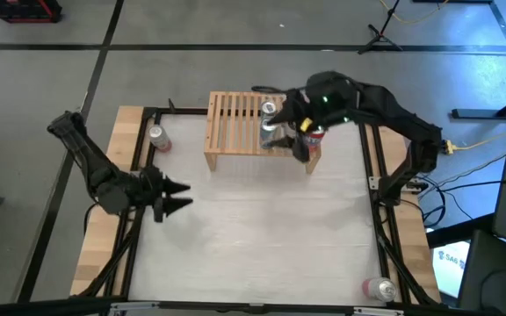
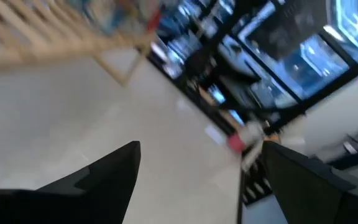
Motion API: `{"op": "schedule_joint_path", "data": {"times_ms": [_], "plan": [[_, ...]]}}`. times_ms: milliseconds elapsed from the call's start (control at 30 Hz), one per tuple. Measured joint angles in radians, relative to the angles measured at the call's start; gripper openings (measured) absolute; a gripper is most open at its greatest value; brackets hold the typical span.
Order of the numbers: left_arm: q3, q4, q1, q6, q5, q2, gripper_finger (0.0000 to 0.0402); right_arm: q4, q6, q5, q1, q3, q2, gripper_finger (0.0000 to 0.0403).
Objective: Place canned beverage on shelf
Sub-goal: Put the top pink soda can on the shelf
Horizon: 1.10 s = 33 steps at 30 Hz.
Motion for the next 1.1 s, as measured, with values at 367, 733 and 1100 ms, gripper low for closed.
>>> {"op": "schedule_joint_path", "data": {"times_ms": [367, 733, 1100], "plan": [[0.355, -0.568, 0.393, 0.131, 0.151, 0.004, 0.0324, 0.005, 0.21, 0.193, 0.209, -0.086, 0.001, 0.0272], [0.408, -1.016, 0.873, 0.18, 0.363, 0.074, 0.0324, 0.012, 0.323, 0.307, 0.319, -0.233, 0.002, 0.0272], [0.407, -1.042, 1.262, 0.392, 0.564, 0.351, 0.0324, -0.135, 0.168, 0.296, 0.298, -0.233, -0.046, 0.0272]]}}
